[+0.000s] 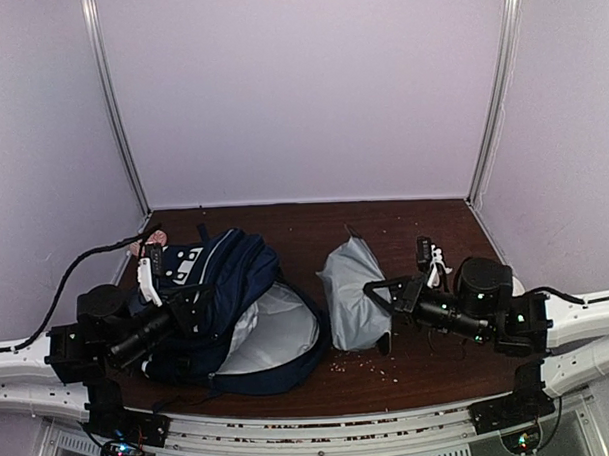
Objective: Pack the student bag
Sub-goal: Place the stationery in the student bag.
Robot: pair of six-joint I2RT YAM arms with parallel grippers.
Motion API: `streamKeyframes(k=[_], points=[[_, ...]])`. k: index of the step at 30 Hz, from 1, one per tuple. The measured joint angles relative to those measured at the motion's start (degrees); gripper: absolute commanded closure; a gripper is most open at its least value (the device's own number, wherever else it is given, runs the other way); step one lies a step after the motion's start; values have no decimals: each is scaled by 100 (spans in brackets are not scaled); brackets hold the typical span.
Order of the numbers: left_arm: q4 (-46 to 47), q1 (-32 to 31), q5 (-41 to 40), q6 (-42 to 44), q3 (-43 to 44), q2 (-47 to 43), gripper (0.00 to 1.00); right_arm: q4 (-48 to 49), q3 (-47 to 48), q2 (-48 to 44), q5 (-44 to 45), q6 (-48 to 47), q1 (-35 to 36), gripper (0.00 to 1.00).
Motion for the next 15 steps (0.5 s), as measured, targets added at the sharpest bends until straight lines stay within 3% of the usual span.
streamKeyframes(k=[7,15], points=[[0,0,-63,44,0,-33,100,461,-214,411,988,374,356,100],[-11,0,-144,39,0,-127,100,1421,-22,1469,981,673,490,100]])
